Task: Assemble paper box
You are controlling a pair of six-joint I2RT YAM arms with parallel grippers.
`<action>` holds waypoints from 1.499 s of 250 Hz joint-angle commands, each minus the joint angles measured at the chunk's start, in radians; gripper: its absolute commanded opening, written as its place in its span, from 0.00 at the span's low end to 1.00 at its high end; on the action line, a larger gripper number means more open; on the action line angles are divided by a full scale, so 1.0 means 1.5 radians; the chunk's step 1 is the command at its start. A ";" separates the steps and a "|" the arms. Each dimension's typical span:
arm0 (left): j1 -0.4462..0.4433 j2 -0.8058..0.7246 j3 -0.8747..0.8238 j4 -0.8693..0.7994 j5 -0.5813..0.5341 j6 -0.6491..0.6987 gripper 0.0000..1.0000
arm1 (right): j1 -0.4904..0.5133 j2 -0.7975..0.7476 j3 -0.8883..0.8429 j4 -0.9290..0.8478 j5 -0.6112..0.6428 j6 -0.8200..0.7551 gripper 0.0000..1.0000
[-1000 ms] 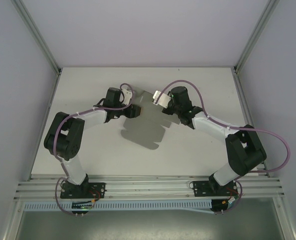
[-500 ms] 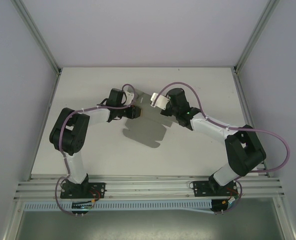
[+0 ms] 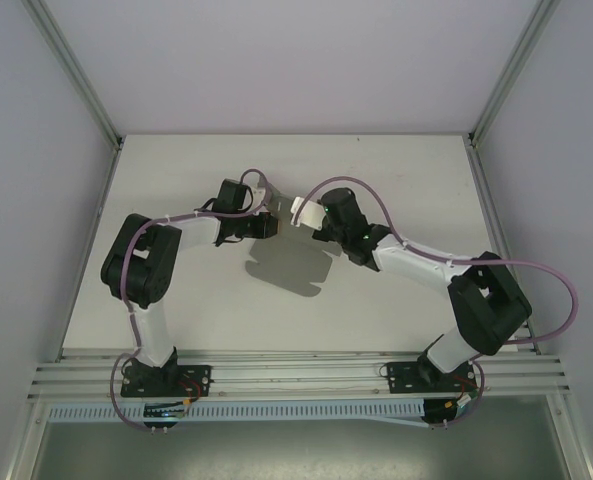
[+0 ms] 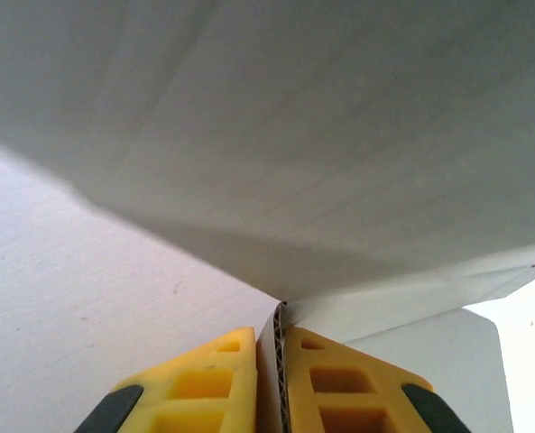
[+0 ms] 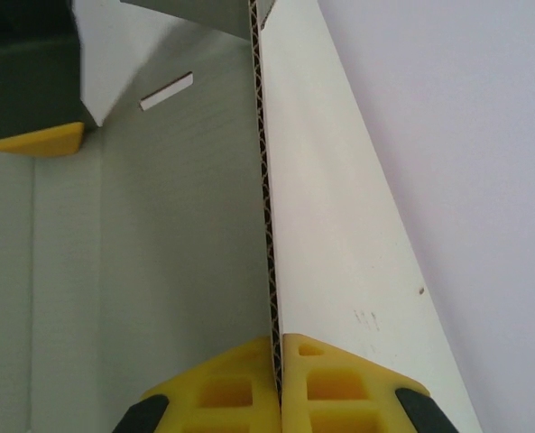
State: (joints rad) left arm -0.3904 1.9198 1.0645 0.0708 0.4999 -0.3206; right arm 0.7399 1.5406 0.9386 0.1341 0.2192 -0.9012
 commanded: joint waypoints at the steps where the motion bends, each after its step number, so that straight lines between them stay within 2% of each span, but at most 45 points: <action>1: -0.008 0.003 0.036 0.045 0.042 -0.046 0.11 | 0.060 -0.013 -0.023 -0.018 -0.083 0.034 0.00; 23: -0.008 0.004 0.037 0.045 0.046 -0.052 0.11 | 0.078 -0.011 -0.031 -0.044 -0.090 0.052 0.00; 70: -0.008 -0.005 0.027 0.017 0.034 -0.051 0.15 | 0.093 0.030 -0.050 -0.044 -0.017 0.065 0.00; 119: -0.008 -0.045 -0.026 -0.014 -0.014 -0.046 0.23 | 0.085 0.077 -0.073 0.082 0.121 0.025 0.00; 185: -0.007 -0.133 -0.092 -0.082 -0.094 -0.058 0.29 | 0.041 0.106 -0.056 0.144 0.152 -0.033 0.00; 224: -0.007 -0.200 -0.121 -0.115 -0.152 -0.073 0.52 | 0.035 0.128 -0.052 0.173 0.167 -0.064 0.00; 264: -0.003 -0.222 -0.114 -0.167 -0.200 -0.080 0.54 | 0.033 0.137 -0.059 0.226 0.196 -0.088 0.00; 301: 0.006 -0.224 -0.104 -0.176 -0.219 -0.092 0.54 | 0.035 0.120 -0.081 0.277 0.184 -0.125 0.00; 348: 0.021 -0.210 -0.072 -0.153 -0.168 -0.104 0.53 | 0.032 0.122 -0.092 0.362 0.182 -0.218 0.00; 361: 0.021 -0.195 -0.065 -0.150 -0.170 -0.105 0.50 | 0.032 0.122 -0.089 0.372 0.180 -0.227 0.00; 375: 0.022 -0.174 -0.049 -0.157 -0.182 -0.109 0.43 | 0.032 0.118 -0.087 0.367 0.172 -0.229 0.00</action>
State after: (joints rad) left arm -0.3614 1.6001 0.9348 -0.1585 0.2218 -0.4622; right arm 0.7872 1.7416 0.8066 0.5907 0.4744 -1.1732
